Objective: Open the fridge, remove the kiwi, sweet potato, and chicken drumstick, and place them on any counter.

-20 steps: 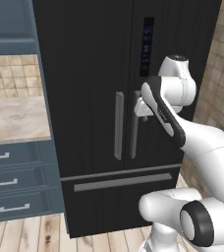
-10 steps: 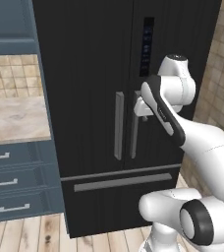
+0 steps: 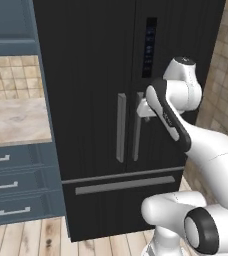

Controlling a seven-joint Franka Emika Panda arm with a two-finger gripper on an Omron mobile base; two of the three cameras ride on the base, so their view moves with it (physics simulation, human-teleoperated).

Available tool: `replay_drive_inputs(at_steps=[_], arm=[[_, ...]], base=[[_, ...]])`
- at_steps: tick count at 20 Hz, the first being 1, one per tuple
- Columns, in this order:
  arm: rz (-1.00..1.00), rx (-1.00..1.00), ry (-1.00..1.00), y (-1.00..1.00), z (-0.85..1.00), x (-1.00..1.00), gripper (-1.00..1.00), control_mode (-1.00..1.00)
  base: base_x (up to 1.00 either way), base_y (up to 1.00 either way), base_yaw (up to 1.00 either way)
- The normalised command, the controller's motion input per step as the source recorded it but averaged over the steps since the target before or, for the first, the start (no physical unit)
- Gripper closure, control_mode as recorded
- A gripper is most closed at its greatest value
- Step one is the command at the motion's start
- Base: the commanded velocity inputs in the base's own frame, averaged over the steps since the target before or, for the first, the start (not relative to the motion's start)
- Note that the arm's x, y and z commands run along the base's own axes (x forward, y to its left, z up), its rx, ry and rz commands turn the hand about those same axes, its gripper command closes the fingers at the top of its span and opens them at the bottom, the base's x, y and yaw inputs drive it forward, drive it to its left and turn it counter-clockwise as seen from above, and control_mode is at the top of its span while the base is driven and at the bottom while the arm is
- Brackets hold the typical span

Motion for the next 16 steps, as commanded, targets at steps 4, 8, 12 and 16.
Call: replay_drive_inputs(at_steps=[4, 8, 12, 16], arm=[[-0.01, 0.06, -0.43, 0.00, -0.12, 0.00, -1.00, -1.00], [-0.08, 0.09, -0.18, 0.00, -0.06, 0.16, -1.00, -1.00], [-0.09, 0.05, 0.00, -0.03, 0.00, 0.25, -1.00, -1.00], [-0.05, 0.09, 0.08, -0.22, 0.00, 0.39, -1.00, -1.00]], base=[[0.00, 0.00, 0.00], [0.00, 0.00, 0.00], [0.00, 0.00, 0.00], [0.00, 0.00, 0.00]])
